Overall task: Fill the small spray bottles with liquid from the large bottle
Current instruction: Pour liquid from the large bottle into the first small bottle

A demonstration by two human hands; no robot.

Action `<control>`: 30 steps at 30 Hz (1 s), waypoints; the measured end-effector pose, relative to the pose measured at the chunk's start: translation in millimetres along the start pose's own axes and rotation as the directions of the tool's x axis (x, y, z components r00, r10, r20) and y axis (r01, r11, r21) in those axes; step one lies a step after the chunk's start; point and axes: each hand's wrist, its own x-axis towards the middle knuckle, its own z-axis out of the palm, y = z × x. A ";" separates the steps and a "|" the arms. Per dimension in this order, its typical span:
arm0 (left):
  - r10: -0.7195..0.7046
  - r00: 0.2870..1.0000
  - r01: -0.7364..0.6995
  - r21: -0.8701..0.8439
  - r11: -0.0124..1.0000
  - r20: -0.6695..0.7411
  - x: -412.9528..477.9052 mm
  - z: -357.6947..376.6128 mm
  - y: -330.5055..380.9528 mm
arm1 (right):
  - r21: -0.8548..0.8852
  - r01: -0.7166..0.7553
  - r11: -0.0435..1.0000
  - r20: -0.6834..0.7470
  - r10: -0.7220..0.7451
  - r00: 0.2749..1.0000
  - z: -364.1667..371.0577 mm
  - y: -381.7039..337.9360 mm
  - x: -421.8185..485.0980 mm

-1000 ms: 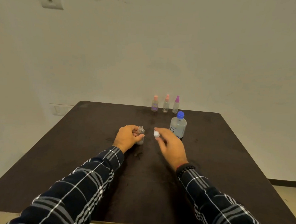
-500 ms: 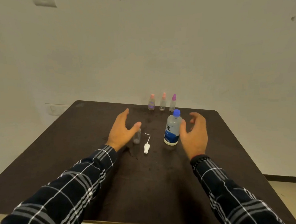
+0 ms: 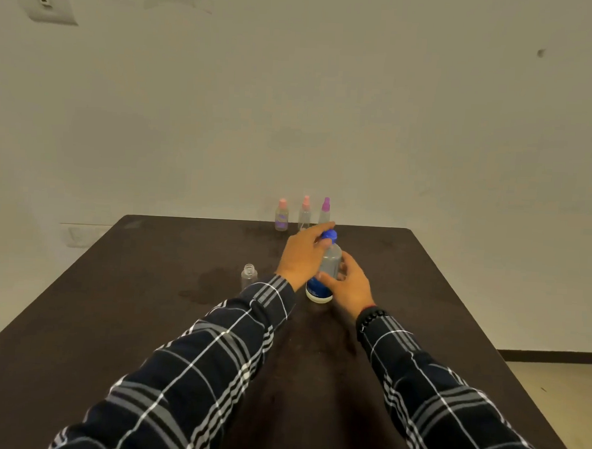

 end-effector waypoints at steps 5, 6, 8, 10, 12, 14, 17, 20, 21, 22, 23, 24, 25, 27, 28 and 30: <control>-0.027 0.982 -0.001 -0.148 0.989 -0.189 0.4 7.0 4.3 | -0.031 -0.003 1.000 -0.009 0.002 1.000 0.4 -0.5 -2.6; -0.027 0.972 -0.015 -0.179 0.984 -0.233 0.6 7.2 8.2 | -0.026 -0.008 1.000 -0.008 0.008 1.000 0.4 -0.3 -2.6; -0.025 0.948 -0.049 -0.222 0.974 -0.319 -0.5 2.6 14.1 | -0.022 -0.009 1.000 -0.002 0.009 1.000 -0.2 0.1 -2.5; 0.017 0.931 -0.053 -0.090 0.995 -0.364 -4.3 -5.9 5.4 | -0.027 -0.003 1.000 0.002 0.003 1.000 -0.9 0.2 -2.5; 0.045 0.955 0.011 0.186 0.983 -0.294 -12.9 -14.1 -16.0 | -0.035 0.004 0.999 0.003 -0.004 1.000 -0.7 -0.9 -3.7; -0.025 0.986 0.087 0.382 0.920 -0.166 -24.3 -17.4 -36.4 | -0.038 -0.002 0.999 0.008 0.002 1.000 -0.8 -3.1 -4.9; -0.130 0.991 0.105 0.518 0.849 0.012 -41.2 -10.0 -50.6 | -0.039 -0.011 0.999 0.007 0.011 1.000 -1.7 -4.3 -5.5; -0.204 0.971 0.088 0.607 0.790 0.126 -54.8 -1.4 -56.3 | -0.043 -0.018 0.999 0.003 0.018 1.000 -1.6 -6.0 -5.9; -0.217 0.965 0.076 0.634 0.770 0.148 -57.2 -0.5 -58.1 | -0.046 -0.022 0.999 0.004 0.022 1.000 -1.3 -6.7 -5.5; -0.218 0.961 0.056 0.656 0.753 0.168 -58.1 -1.2 -59.5 | -0.051 -0.027 0.998 0.003 0.028 1.000 -1.0 -7.0 -4.7; -0.205 0.961 0.029 0.673 0.739 0.183 -57.9 -2.8 -59.3 | -0.059 -0.031 0.998 0.003 0.032 0.999 -1.3 -7.3 -4.0; -0.187 0.963 0.005 0.686 0.728 0.191 -57.4 -6.1 -57.2 | -0.069 -0.032 0.997 0.006 0.033 0.999 -1.3 -7.9 -3.3; -0.162 0.968 -0.014 0.688 0.726 0.191 -57.1 -10.3 -54.4 | -0.081 -0.033 0.996 0.010 0.034 0.999 -1.5 -8.8 -2.9; -0.074 0.984 -0.052 0.663 0.747 0.161 -58.3 -20.9 -46.7 | -0.087 -0.036 0.996 0.018 0.038 0.999 -1.5 -9.3 -2.4; 0.007 0.991 -0.089 0.632 0.770 0.131 -60.6 -26.7 -42.6 | -0.085 -0.039 0.996 0.020 0.041 0.999 -2.3 -8.8 -2.2; 0.244 0.969 -0.214 0.577 0.788 0.026 -69.7 -39.7 -37.9 | -0.081 -0.047 0.996 0.024 0.049 0.999 -3.2 -9.2 -2.8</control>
